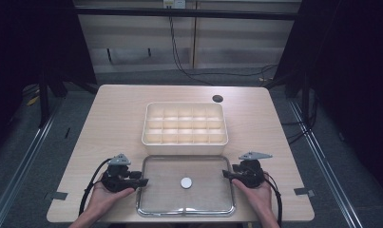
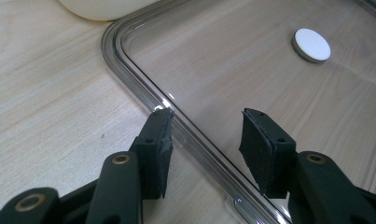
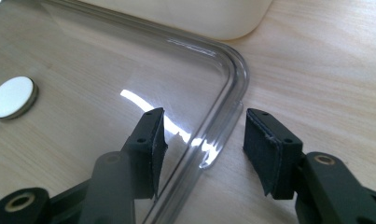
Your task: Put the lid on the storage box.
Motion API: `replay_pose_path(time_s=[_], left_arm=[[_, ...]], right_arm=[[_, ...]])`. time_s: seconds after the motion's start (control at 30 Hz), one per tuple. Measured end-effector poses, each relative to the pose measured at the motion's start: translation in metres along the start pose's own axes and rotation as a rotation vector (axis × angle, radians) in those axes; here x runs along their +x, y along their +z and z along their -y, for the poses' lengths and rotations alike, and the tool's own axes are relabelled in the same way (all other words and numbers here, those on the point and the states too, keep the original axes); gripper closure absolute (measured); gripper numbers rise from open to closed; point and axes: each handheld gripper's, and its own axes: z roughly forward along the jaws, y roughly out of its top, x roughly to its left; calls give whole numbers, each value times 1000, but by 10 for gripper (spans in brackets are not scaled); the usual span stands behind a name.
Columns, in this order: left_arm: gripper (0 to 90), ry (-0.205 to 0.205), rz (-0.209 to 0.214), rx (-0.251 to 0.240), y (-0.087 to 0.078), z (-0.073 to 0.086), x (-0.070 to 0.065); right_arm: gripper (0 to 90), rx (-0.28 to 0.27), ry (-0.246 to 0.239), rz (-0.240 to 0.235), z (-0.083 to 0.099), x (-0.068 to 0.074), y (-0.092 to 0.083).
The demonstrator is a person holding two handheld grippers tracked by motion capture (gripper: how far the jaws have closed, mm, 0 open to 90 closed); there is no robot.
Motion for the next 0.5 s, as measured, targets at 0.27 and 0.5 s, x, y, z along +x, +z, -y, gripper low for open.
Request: replay_pose_path(time_s=[0.27, 0.5], left_arm=[[542, 9, -5, 5, 0, 0, -2], [551, 11, 6, 6, 0, 0, -1]], right_arm=[[458, -27, 48, -8, 2, 2, 2], [491, -44, 186, -65, 3, -6, -1]])
